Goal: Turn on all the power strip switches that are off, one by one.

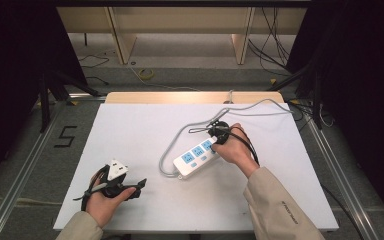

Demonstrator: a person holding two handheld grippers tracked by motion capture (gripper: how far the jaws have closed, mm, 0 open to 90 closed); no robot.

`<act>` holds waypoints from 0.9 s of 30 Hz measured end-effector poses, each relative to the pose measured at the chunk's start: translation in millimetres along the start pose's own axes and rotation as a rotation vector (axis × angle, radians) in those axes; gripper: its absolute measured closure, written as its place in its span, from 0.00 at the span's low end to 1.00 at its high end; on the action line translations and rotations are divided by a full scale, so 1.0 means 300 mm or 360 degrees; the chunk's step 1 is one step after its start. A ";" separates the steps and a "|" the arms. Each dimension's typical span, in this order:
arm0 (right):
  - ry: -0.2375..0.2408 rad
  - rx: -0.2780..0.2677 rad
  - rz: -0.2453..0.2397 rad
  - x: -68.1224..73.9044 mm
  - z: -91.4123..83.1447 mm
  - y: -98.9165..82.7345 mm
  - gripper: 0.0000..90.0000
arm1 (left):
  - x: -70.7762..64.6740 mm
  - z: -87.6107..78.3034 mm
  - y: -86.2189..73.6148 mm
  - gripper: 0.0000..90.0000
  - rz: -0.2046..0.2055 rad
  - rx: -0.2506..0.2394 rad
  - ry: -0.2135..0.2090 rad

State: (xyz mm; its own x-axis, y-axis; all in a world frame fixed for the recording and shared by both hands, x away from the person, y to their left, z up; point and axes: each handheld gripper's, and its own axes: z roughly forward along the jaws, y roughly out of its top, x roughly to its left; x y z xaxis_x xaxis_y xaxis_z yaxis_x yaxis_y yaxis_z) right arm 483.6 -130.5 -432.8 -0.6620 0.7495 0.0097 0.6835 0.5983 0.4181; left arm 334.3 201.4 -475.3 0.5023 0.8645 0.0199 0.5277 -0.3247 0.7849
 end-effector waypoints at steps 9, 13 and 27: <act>-0.0003 0.0004 -0.0008 0.001 0.005 -0.004 1.00 | 0.000 -0.001 0.001 0.22 0.0003 -0.0003 -0.0002; 0.0001 0.0005 -0.0004 0.001 0.006 -0.005 1.00 | -0.002 0.002 0.001 0.22 0.0007 0.0002 -0.0008; 0.0043 -0.0021 0.0034 -0.011 0.012 -0.016 1.00 | -0.002 -0.001 0.002 0.22 0.0010 -0.0003 -0.0004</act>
State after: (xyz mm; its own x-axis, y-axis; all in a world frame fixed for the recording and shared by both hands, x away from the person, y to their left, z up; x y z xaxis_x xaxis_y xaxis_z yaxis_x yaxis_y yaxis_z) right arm 483.7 -134.8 -438.0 -0.6556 0.7539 0.0429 0.6934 0.5786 0.4295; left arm 334.2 200.7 -474.7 0.5071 0.8616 0.0235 0.5230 -0.3293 0.7861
